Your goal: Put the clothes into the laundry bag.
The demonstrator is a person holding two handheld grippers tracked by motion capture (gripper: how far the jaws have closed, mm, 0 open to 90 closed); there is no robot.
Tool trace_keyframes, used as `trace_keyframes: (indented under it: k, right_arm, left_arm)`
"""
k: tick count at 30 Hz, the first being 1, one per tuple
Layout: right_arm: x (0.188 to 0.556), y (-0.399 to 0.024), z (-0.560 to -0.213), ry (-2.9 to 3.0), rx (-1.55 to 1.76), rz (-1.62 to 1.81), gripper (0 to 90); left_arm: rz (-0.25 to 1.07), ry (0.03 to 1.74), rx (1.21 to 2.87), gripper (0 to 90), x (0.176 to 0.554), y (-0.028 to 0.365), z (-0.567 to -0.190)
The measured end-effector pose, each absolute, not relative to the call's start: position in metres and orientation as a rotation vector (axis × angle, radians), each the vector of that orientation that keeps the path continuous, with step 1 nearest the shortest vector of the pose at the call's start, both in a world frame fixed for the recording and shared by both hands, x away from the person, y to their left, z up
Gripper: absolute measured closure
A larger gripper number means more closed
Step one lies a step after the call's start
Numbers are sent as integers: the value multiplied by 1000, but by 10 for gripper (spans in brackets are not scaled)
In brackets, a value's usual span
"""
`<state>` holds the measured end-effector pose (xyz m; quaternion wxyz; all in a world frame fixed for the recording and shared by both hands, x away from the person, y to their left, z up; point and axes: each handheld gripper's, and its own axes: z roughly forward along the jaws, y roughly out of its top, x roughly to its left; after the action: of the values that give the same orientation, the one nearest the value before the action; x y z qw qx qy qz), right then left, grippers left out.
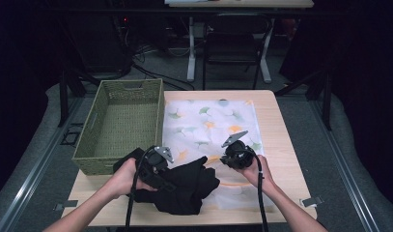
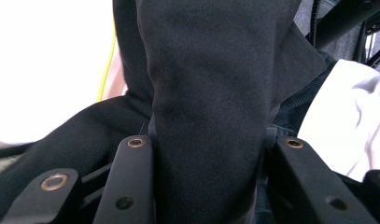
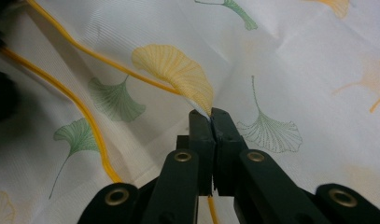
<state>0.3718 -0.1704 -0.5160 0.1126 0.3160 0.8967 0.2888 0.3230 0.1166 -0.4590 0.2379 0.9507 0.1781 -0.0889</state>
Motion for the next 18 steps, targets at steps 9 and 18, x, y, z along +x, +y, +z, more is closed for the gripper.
trace_keyframes:
  k: [9,18]
  right_arm:
    - [370,-171,-514,2631,922,869,890]
    - [366,-172,-508,2630,926,901,889]
  left_arm:
    - [-301,549,2656,636,327,101,-508]
    - [-387,721,2552,636,339,108,-530]
